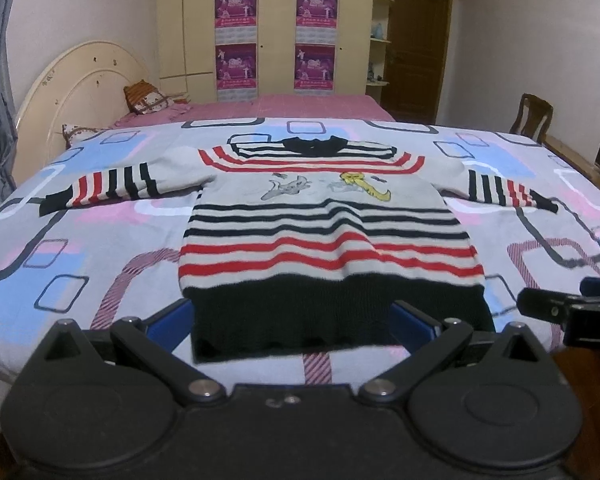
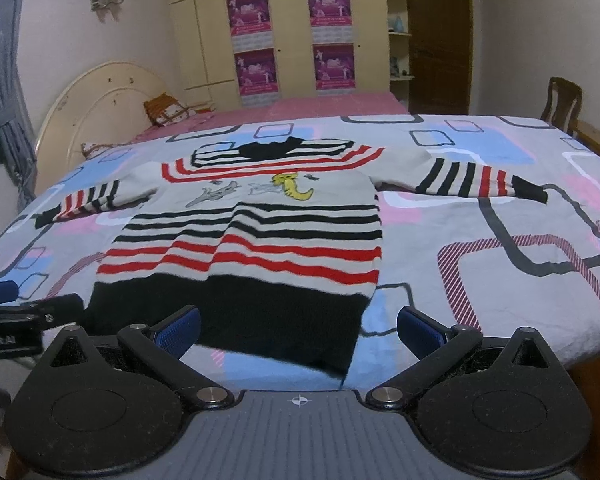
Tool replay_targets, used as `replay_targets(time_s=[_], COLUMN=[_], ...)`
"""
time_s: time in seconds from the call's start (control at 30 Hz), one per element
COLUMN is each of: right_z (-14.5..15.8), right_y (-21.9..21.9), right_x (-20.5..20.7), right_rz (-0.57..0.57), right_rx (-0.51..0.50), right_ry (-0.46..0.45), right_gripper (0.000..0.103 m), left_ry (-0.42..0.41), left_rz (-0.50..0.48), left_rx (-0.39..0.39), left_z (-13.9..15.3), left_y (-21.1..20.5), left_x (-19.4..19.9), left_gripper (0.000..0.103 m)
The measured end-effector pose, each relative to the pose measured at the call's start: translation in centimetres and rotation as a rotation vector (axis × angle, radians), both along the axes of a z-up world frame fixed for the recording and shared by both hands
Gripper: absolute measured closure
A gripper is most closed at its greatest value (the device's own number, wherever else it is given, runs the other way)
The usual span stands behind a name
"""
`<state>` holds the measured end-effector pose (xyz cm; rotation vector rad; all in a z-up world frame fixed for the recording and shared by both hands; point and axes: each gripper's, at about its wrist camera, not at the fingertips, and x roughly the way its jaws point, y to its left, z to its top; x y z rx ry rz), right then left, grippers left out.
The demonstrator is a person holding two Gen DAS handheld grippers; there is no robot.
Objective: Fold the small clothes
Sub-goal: 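Reach the right gripper to a sleeve's black cuff and close on it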
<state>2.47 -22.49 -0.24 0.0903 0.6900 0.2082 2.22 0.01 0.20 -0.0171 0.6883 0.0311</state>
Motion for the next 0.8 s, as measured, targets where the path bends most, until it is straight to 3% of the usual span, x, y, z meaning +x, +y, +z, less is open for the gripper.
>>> replay_targets(time_s=[0.23,0.37,0.6,0.8], right_z=[-0.1,-0.3,-0.1,-0.5], right_y=[-1.9,-2.9,-5.6,-9.1], right_x=[4.5,7.8,12.9,16.3], right_rz=[-0.069,-0.122,-0.252,-0.361], right_rx=[0.026,0.038,0.057,0.077], right_ry=[-0.004,-0.012,-0.048,-0.052], right_gripper=[0.0,0.0,0.0,0.0], left_ry=[0.048,0.1,0.067,-0.056], left_rz=[0.023,0.008,-0.067,-0.074], left_rx=[0.044,-0.005,-0.03,-0.061], left_z=[-0.5,-1.4,-1.7,-1.3], left_y=[0.0,0.8,1.6,0.9], left_x=[5.4,9.3,15.2,19.1], left_gripper=[0.0,0.0,0.0,0.0])
